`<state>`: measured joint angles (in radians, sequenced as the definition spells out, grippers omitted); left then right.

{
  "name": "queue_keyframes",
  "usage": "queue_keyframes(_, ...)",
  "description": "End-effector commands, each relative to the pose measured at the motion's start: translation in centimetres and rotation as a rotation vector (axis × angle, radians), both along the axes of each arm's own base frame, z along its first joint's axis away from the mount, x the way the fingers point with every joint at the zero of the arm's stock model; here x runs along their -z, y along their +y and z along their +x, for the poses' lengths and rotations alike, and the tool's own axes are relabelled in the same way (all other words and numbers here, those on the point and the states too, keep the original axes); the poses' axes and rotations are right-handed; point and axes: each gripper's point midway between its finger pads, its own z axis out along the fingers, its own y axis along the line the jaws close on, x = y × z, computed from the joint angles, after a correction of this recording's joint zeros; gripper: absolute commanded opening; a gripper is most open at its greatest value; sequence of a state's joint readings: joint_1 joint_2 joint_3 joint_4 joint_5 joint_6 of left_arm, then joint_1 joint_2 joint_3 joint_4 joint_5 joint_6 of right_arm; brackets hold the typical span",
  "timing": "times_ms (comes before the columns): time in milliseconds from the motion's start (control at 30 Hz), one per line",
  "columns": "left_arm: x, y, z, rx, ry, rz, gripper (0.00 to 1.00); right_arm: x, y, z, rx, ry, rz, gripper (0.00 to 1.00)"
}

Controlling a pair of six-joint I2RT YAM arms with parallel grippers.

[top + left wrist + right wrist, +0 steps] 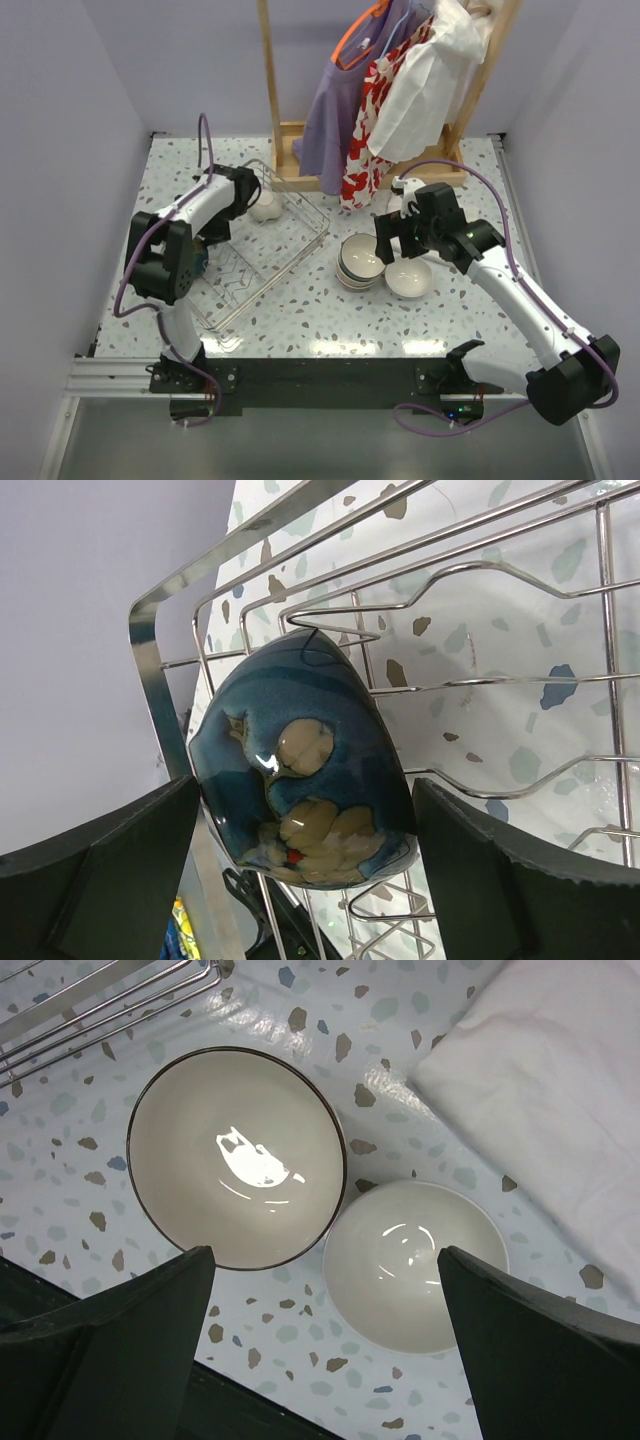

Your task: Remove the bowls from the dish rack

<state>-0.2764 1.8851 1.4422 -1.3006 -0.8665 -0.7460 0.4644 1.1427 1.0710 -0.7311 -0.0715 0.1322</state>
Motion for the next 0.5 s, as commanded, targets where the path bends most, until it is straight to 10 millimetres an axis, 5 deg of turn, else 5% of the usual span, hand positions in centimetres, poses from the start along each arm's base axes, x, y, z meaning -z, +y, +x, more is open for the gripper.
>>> queue_keyframes(0, -2.7, 0.7, 0.0, -0.018, -0.099, 0.011, 0.87, -0.9, 0.3, 0.4, -0.018, -0.052, 0.013, 0.99)
queue_keyframes(267, -3.3, 0.6, -1.7, -0.028, -0.115, -0.047, 0.85, -0.9, 0.3, 0.5, -0.018, -0.046, 0.008, 0.99)
queue_keyframes(467, -1.7, 1.2, -3.1, -0.059, -0.119, -0.109, 0.91, -0.7, 0.4, 0.5, -0.024, -0.036, 0.009, 0.99)
